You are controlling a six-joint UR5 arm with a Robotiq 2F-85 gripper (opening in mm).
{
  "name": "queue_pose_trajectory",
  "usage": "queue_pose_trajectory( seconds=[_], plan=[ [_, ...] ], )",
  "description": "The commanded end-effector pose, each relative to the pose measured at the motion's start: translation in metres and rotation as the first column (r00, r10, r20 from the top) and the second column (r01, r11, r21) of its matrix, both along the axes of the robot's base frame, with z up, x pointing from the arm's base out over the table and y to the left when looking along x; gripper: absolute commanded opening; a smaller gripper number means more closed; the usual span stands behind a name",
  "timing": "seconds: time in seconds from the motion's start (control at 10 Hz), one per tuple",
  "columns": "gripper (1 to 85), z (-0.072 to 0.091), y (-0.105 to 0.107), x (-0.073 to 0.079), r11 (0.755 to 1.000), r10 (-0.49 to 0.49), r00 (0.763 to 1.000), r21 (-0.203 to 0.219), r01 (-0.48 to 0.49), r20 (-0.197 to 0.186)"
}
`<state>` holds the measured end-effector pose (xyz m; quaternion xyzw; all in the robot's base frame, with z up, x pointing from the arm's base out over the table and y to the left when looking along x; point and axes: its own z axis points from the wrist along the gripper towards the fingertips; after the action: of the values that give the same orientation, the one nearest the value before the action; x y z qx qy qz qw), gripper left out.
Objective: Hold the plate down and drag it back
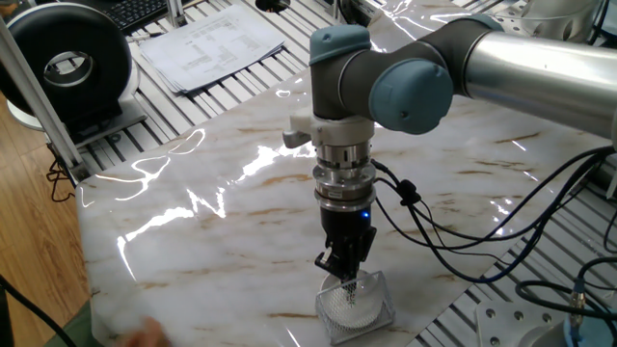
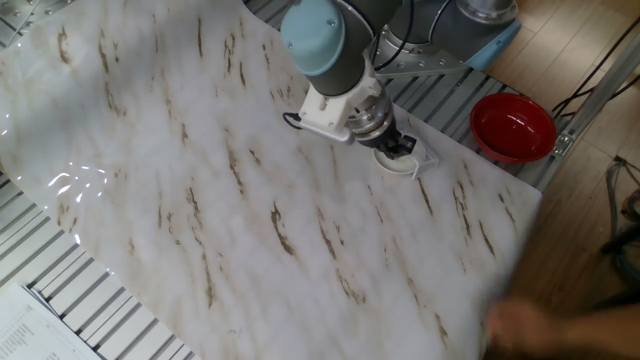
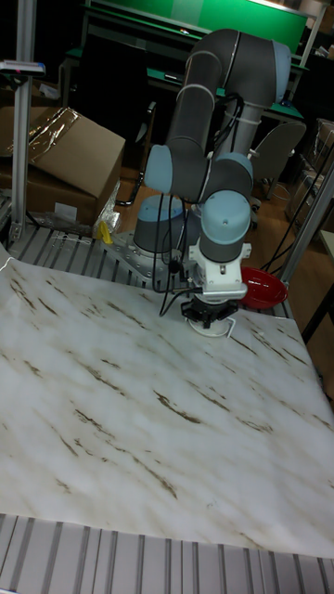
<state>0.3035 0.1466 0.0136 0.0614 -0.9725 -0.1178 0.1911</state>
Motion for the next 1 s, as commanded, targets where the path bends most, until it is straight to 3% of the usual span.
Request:
queue_pose_trajectory(
  seconds=[0.0,0.3,0.9],
  plan=[
    [1.3,-0.001,0.003,0.001,1.000,-0.006,1.000,0.012,0.006,-0.003],
    [1.3,-0.002,0.002,0.006,1.000,-0.016,1.000,0.004,0.016,0.010],
    [1.3,0.002,-0.001,0.028,0.999,-0.032,0.996,-0.032,0.034,0.079]
  ],
)
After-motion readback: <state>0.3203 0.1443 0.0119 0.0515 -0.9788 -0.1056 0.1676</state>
